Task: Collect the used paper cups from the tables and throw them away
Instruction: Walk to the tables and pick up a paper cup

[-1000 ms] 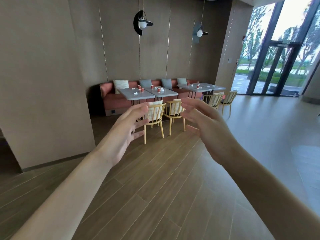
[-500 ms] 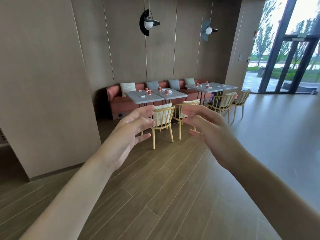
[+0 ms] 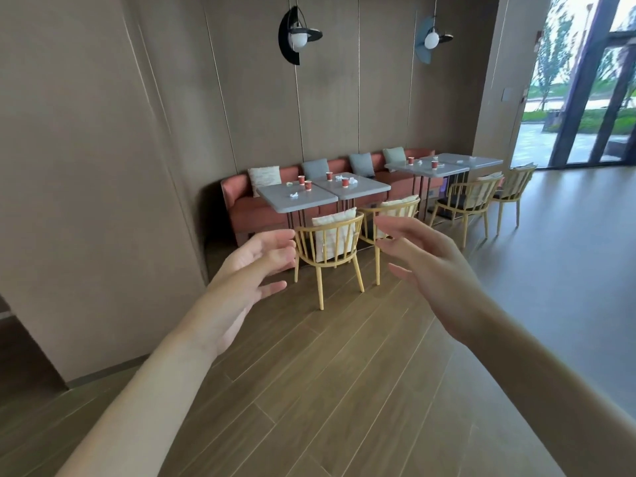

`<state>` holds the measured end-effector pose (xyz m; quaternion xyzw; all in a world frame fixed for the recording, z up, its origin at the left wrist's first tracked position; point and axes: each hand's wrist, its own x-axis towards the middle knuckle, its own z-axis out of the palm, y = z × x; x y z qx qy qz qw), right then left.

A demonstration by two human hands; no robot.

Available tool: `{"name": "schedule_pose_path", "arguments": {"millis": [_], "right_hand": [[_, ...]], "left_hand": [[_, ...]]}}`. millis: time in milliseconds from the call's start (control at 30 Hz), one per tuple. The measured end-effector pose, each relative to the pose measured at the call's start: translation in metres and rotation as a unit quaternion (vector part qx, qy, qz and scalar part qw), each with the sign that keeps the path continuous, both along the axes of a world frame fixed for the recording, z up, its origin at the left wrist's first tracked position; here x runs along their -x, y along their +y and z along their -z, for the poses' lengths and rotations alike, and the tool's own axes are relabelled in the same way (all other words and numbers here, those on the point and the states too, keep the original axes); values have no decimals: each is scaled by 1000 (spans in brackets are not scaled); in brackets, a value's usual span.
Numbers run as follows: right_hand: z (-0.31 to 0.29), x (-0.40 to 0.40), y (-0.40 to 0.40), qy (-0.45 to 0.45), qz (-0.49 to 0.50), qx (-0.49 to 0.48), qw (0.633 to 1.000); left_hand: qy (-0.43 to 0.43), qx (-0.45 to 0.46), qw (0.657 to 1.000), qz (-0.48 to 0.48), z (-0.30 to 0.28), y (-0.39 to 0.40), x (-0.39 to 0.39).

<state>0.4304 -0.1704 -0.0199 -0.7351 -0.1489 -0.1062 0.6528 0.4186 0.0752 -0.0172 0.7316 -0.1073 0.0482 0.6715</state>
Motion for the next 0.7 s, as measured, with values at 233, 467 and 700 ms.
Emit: {"name": "schedule_pose_path", "arguments": {"millis": [233, 467, 700], "right_hand": [[1, -96, -16, -2, -24, -19, 1000], [18, -168, 1, 17, -37, -12, 999], [29, -258, 45, 40, -43, -29, 998]], "left_hand": [[-6, 3, 1000, -24, 7, -13, -94], [23, 9, 998, -65, 16, -10, -168], [55, 38, 993, -93, 27, 21, -249]]}}
